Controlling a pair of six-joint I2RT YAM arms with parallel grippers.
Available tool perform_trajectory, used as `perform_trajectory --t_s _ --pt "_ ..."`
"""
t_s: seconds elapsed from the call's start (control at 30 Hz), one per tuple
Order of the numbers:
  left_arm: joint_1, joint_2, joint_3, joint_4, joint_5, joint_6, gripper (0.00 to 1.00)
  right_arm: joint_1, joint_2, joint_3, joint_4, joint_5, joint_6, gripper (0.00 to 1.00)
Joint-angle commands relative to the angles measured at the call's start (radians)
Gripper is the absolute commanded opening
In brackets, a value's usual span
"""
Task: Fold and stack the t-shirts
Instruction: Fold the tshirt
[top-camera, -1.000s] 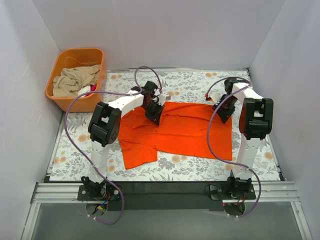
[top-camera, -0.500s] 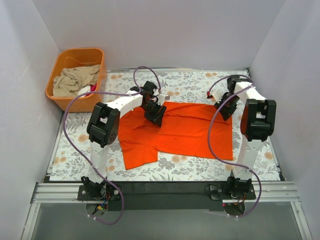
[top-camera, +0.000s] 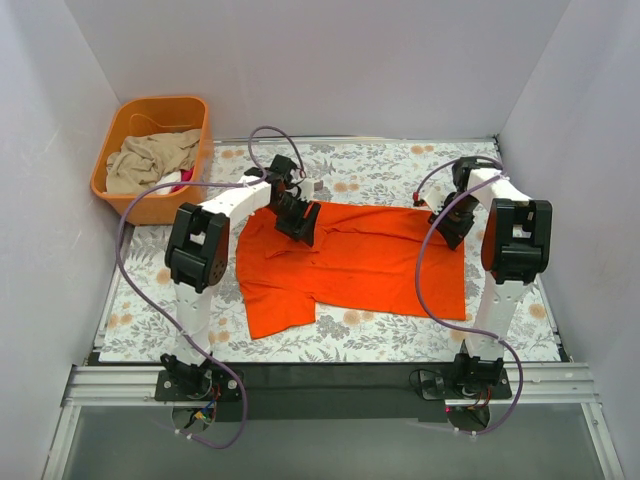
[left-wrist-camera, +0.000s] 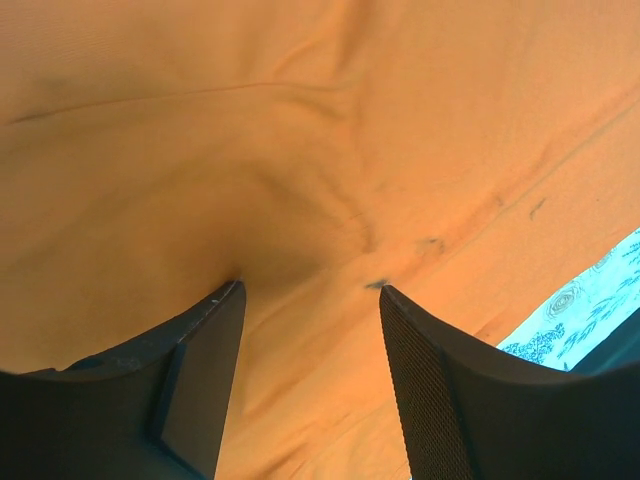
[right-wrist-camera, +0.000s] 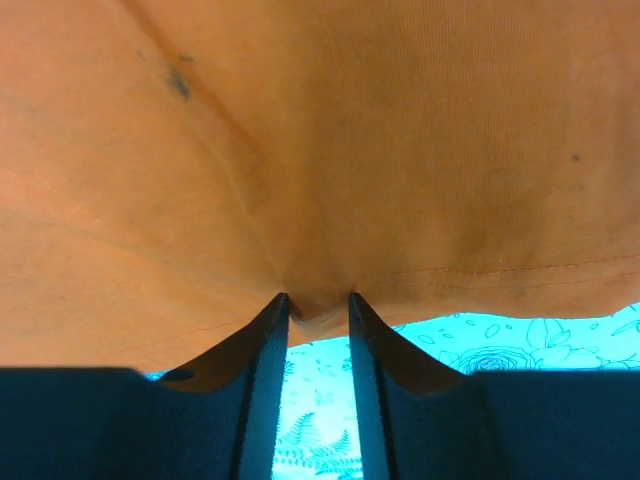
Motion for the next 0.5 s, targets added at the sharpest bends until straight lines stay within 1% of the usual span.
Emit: perform_trajectory --t_s 0.0,0.1,0.13,0.17,0.3,0.47 --pt "0.042 -0.099 -0.017 -0.005 -0.003 -0.010 0.53 0.003 0.013 -0.004 -0.008 0.048 -0.064 0.31" --pt "0.064 -0.109 -0.045 0.000 -0.010 -0.009 0.53 0.003 0.016 0.007 -0.005 0.058 -0.063 0.13" --pt "0.068 -0.110 -0.056 0.001 -0.012 -0.010 0.53 0.001 0.015 0.011 -0.005 0.059 -0.066 0.03" --pt "0.073 -0.110 -0.059 0.000 -0.009 -0.009 0.52 0.001 0.010 0.024 -0.005 0.059 -0.066 0.01" --pt "0.098 -0.110 -0.065 0.001 -0.010 -0.012 0.52 0.000 -0.016 0.042 -0.014 0.062 -0.083 0.01" --pt "0.110 -0.109 -0.073 0.004 -0.018 -0.013 0.52 -0.003 -0.039 0.013 -0.022 0.085 -0.110 0.01"
